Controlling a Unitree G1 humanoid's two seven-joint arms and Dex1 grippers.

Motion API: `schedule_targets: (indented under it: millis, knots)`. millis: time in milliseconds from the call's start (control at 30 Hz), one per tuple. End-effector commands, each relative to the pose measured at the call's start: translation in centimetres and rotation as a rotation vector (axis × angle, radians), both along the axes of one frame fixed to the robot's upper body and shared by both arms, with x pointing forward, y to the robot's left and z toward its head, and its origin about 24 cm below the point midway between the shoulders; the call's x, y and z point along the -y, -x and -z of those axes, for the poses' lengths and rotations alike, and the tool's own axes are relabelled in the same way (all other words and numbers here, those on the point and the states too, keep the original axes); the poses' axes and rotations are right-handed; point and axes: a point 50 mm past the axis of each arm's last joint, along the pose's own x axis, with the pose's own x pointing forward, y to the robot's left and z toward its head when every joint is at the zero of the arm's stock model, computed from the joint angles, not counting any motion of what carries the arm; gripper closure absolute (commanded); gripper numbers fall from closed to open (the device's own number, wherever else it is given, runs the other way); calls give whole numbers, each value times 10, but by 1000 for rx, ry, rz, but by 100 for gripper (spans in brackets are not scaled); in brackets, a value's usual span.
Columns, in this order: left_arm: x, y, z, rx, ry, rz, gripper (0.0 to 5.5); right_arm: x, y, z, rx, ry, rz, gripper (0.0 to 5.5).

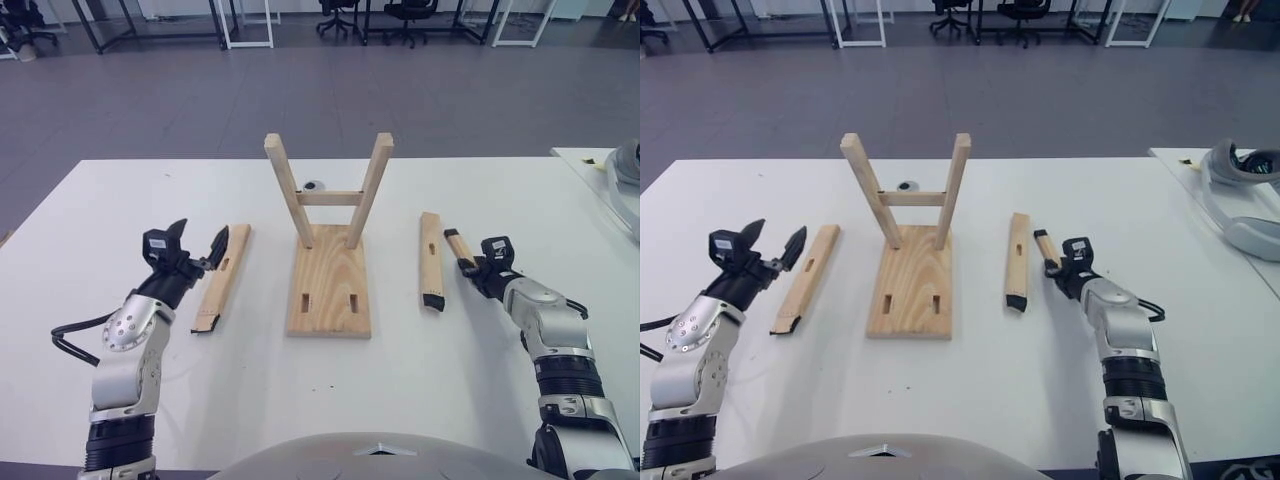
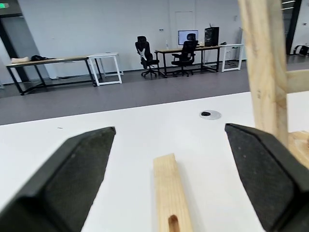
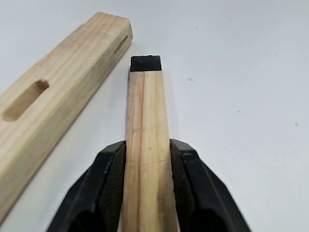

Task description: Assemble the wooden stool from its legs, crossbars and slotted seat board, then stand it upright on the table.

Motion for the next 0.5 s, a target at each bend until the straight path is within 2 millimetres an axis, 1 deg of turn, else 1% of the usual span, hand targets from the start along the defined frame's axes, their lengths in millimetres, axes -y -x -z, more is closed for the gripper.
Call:
schedule_targets:
  millis: [33,67,133,167,200,233,267,300,333,367,433,500]
  knots:
    - [-8,-12,-35,130,42,-86,133,-8,-24,-30,233,67,25,417]
    - [-5,-14,-50,177,48,-67,133,-9,-38,-56,364,99,32,417]
    - [3,-17,-76,258,79,-27,133,-18,-54,-101,572,128,21,417]
    - [7,-18,-93,313,112,4,133,-31,-60,-132,701,127,-17,417]
    - [11,-18,-106,354,144,36,133,-44,-62,-157,808,122,-63,417]
    - [18,-18,-122,396,170,89,133,-65,-61,-188,930,107,-131,417]
    - [31,-18,-141,442,207,176,133,-96,-54,-222,1072,91,-260,417]
    - [45,-15,-160,481,247,266,133,-128,-42,-247,1183,68,-415,417]
    - [56,-12,-173,504,284,342,133,-152,-29,-262,1254,52,-546,417]
    - [66,-8,-183,514,340,420,133,-173,-17,-267,1291,34,-672,417]
    - [82,1,-192,507,446,562,133,-197,-4,-265,1298,-13,-825,417]
    - [91,10,-194,472,498,666,133,-211,4,-260,1289,-73,-911,418]
